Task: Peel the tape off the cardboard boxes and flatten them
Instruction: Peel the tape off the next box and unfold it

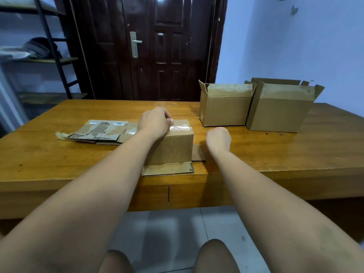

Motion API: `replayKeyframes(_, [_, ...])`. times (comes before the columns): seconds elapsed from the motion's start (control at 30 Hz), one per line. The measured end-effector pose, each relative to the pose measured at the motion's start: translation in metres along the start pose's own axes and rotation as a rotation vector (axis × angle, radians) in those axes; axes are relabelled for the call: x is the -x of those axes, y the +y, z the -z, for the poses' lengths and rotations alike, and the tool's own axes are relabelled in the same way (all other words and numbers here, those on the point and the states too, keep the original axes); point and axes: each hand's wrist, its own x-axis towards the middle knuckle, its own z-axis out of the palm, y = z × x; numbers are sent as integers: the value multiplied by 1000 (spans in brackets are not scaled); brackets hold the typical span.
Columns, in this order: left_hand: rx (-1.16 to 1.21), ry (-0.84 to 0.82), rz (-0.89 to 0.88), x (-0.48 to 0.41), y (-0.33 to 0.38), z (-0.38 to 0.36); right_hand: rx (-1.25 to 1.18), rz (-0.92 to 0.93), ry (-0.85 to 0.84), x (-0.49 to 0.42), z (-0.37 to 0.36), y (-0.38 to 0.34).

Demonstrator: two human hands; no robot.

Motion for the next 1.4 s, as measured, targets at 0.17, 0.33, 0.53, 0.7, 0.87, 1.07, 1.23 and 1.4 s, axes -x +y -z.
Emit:
replayKeyframes(0.17, [1,-5,3,0,0,0,-188,-98,-210,1,-2,-12])
replayKeyframes(0.33, [6,-1,10,1,2,2,-584,-406,-515,10,3,-16])
replayKeyframes(0.53, [17,1,5,3,3,1,-678,-504,-679,7,13,-9])
replayKeyframes(0.7, [8,4,7,2,3,2,-559,-506,-829,9,21,-10])
replayKeyframes(0.87, [-2,7,5,3,3,2,-482,-481,-861,12,19,-18])
replayKeyframes(1.07, [-12,9,1,3,3,1,-554,-422,-777,14,25,-25])
replayKeyframes(1.23, [-10,16,-2,3,2,0,-731,-410,-620,14,20,-22])
replayKeyframes(1.4, [-26,15,-15,3,3,2,-651,-334,-564,23,24,-34])
